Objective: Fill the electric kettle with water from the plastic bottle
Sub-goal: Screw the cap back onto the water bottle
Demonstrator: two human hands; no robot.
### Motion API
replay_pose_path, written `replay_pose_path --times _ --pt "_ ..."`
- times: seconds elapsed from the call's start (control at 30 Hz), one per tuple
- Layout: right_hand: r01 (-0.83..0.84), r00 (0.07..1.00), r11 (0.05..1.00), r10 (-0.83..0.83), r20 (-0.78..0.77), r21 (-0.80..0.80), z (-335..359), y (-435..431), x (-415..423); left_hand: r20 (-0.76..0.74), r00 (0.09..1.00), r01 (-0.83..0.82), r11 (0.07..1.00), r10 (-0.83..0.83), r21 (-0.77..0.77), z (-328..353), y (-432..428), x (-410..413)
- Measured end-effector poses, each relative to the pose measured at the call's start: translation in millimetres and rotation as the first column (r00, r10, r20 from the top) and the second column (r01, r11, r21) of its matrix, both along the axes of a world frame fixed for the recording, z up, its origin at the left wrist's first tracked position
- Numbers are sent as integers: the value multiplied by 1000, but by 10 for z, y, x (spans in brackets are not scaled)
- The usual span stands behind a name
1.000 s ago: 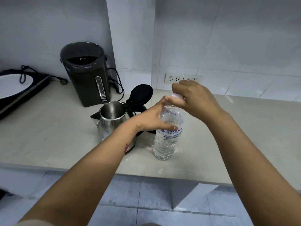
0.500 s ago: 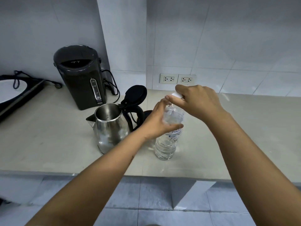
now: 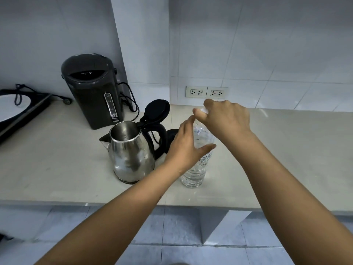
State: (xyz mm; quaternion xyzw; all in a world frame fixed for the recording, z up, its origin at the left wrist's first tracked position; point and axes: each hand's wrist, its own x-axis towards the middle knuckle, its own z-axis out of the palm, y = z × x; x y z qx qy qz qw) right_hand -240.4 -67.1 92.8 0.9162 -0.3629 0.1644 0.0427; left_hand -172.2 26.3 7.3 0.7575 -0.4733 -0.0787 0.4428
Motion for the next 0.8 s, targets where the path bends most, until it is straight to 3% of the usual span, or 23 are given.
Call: replay_pose_path --times 0.23,0.43,0.53,0.67,0.8 --pt "-118 984 993 116 136 12 -192 -53 -110 141 990 -32 999 27 35 -130 86 -34" --pt "-166 918 985 139 373 42 -428 -36 -129 337 940 -94 989 52 110 -316 167 -21" --pt "-213 852 948 63 520 235 -571 35 -103 352 935 -95 985 38 145 -329 180 4" --pt "-295 727 826 -132 674 480 -661 127 -89 345 938 -77 982 12 174 -314 138 20" --pt "-309 635 819 -201 746 484 -619 159 -96 357 934 -56 985 -8 166 -339 77 35"
